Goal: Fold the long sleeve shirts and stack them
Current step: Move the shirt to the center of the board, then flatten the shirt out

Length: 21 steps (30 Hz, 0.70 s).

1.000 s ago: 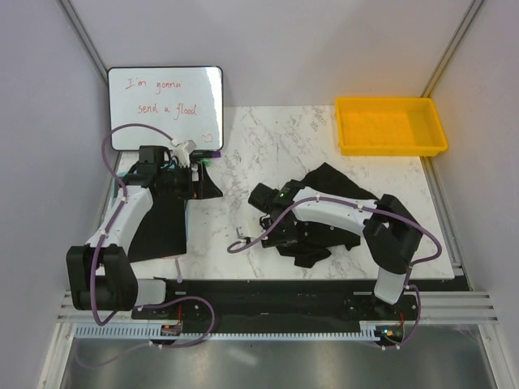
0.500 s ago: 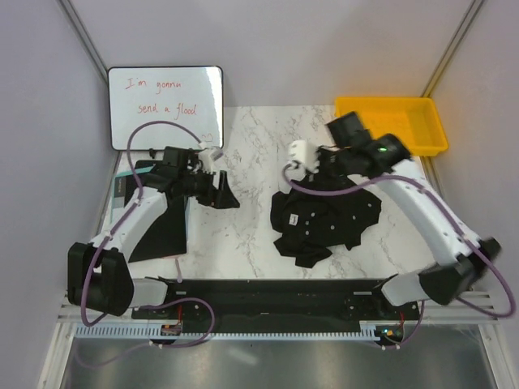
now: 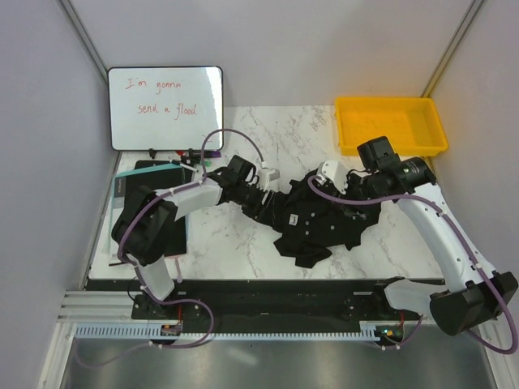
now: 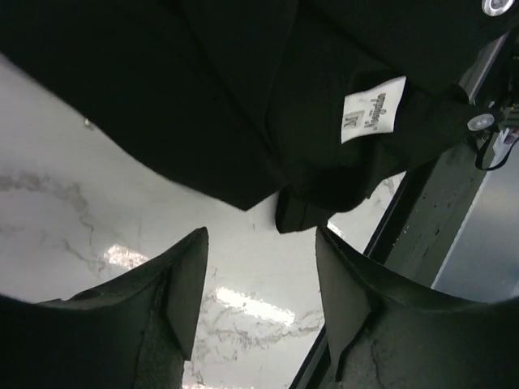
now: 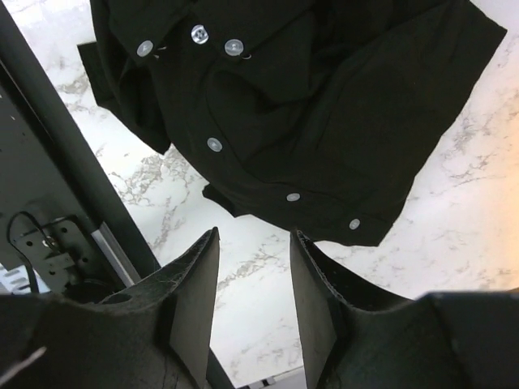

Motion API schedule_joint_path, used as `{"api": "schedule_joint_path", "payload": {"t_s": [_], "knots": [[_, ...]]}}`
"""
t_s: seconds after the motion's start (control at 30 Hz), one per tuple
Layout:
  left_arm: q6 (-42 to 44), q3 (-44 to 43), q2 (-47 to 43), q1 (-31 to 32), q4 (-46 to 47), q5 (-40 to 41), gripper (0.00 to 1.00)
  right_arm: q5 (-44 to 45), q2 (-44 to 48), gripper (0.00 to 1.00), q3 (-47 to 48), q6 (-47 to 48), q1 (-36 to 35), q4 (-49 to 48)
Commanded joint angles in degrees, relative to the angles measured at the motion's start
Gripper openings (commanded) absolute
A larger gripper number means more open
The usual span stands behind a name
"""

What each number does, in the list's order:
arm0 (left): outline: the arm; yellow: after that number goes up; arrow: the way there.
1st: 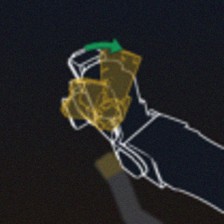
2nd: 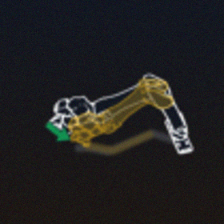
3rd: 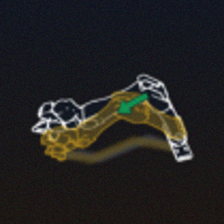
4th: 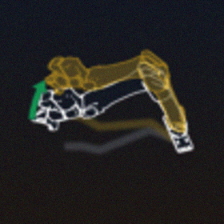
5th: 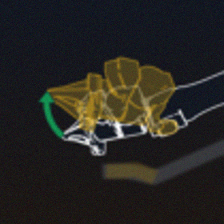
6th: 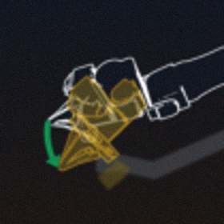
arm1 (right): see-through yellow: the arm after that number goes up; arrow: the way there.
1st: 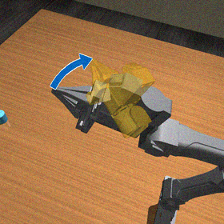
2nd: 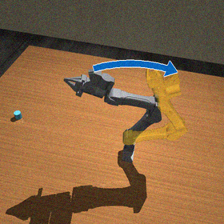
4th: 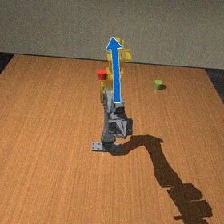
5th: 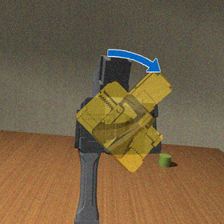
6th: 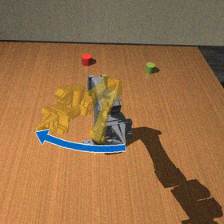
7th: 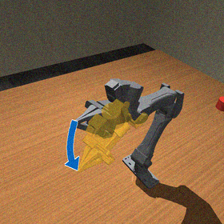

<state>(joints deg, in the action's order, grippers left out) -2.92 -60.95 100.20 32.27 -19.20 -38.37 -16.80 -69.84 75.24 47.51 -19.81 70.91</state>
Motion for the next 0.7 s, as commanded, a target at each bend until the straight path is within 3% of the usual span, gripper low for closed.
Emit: {"api": "schedule_joint_path", "payload": {"t_s": [0.0, 0.2, 0.33, 0.37, 0.47, 0.5, 0.67], "knots": [[2.83, -3.56, 3.06, 1.48, 3.65, 2.94, 0.55, -5.52, -1.16, 0.48, 1.74, -3.47, 2.32, -0.43], [11.87, -5.23, 6.93, 6.92, 1.54, 10.32, 0.59, -11.06, -6.26, 0.5, 6.67, -3.47, 7.33, 1.86], [16.1, -3.92, 6.94, 9.39, 4.16, 15.16, 0.56, -13.52, -8.81, 0.51, 8.43, -3.3, 10.84, 3.08], [16.71, -3.83, 6.59, 9.3, 4.43, 16.65, 0.52, -13.87, -9.69, 0.51, 8.86, -3.21, 11.46, 3.18], [19.96, -6.01, 3.96, 9.12, 0.76, 19.2, 0.17, -15.28, -10.66, 0.51, 9.48, -3.29, 13.66, 3.7], [20.75, -7.33, 0.55, 8.78, -4.39, 19.47, 0.03, -16.68, -10.92, 0.51, 9.57, -3.65, 14.36, 3.7], [23.58, -23.22, -13.44, 8.86, -20.24, 16.85, 0.02, -22.92, -13.21, 0.54, 10.54, -7.68, 17.0, 2.48]]}}
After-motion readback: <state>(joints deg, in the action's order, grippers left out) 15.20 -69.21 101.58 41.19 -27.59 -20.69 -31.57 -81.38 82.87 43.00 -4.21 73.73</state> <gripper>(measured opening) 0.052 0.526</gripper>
